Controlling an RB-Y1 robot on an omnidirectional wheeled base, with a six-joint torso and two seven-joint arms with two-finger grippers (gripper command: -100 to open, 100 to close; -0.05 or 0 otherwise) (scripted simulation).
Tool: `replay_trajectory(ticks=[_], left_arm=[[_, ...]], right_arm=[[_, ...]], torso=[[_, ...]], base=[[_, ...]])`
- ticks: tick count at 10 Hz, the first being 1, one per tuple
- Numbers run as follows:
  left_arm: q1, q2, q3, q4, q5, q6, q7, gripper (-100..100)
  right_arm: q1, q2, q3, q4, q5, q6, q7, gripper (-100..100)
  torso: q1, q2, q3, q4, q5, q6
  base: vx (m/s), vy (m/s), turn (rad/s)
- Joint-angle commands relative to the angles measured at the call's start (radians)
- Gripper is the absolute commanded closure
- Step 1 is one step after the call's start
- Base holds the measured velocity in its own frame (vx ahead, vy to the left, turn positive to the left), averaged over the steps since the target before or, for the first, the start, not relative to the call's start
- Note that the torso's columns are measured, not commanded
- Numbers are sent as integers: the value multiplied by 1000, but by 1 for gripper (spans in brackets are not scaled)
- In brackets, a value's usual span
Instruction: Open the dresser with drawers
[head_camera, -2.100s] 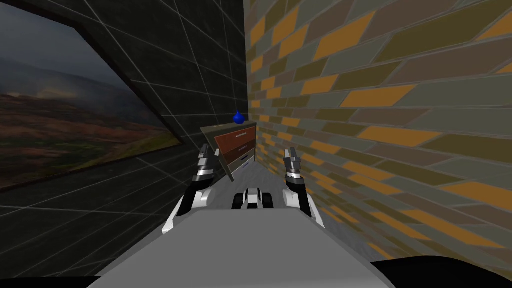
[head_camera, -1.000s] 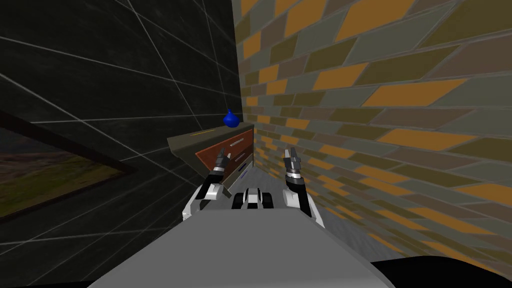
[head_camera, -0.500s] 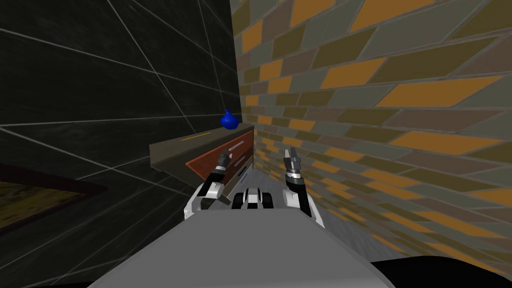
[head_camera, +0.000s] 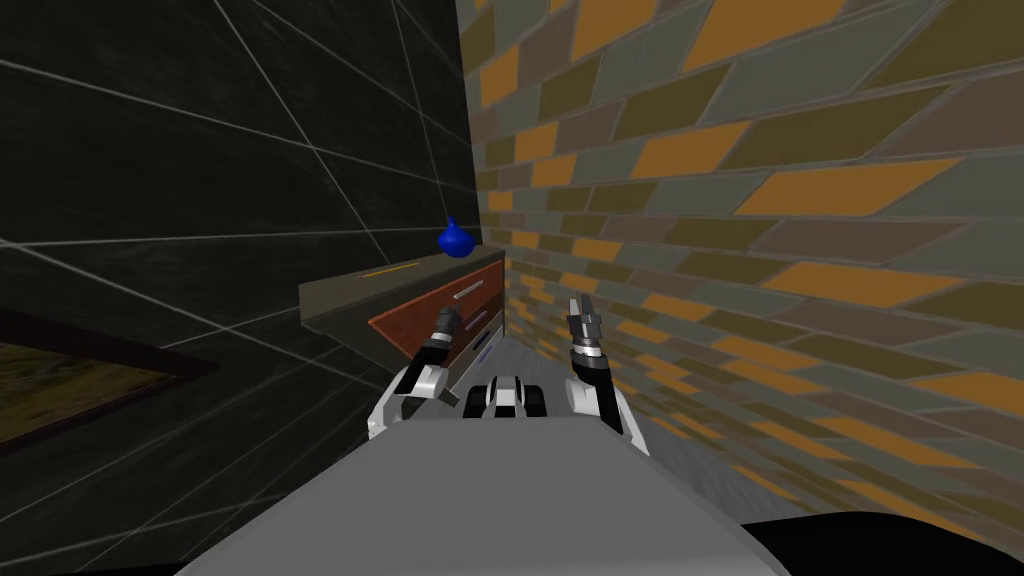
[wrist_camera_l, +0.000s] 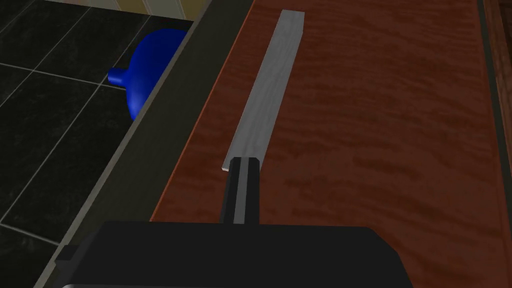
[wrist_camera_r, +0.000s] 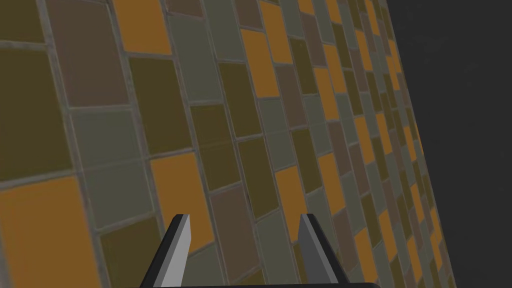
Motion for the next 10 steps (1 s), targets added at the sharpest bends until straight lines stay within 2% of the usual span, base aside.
replay_trajectory(ticks=[1, 2, 3, 4, 6, 7, 8, 10], left_arm=[[11, -4, -7, -29, -2, 19, -2, 100], [8, -2, -5, -22, -1, 15, -1, 100], [11, 7, -3, -33, 2, 31, 2, -100], [12, 10, -2, -35, 3, 35, 3, -100], [15, 21, 0, -45, 6, 52, 8, -100], [14, 18, -1, -42, 5, 46, 6, -100], [19, 20, 4, -73, 10, 73, 11, -100], [16, 21, 5, -74, 11, 74, 12, -100]], right_arm=[[0, 0, 0, 0, 0, 0, 0, 0], [0, 0, 0, 0, 0, 0, 0, 0], [0, 0, 0, 0, 0, 0, 0, 0], [0, -1, -1, 0, 0, 0, 0, 0], [0, -1, -1, 0, 0, 0, 0, 0], [0, -1, -1, 0, 0, 0, 0, 0], [0, -1, -1, 0, 0, 0, 0, 0], [1, 0, 0, 0, 0, 0, 0, 0]], torso=[[2, 1, 0, 0, 1, 0], [7, -1, 0, 0, 2, 0], [15, -3, -2, -1, 4, 0], [21, -5, -3, -1, 6, -1], [14, -2, -1, 0, 4, 0], [8, 1, 0, 0, 3, 0], [0, 3, 2, 1, 1, 0], [3, -4, -2, -1, 1, 0]], base=[[-67, -208, 13], [-25, -91, 7], [44, 72, -16], [67, 143, -15], [58, 180, -10], [22, 81, -6], [85, 29, 5], [95, 19, 1]])
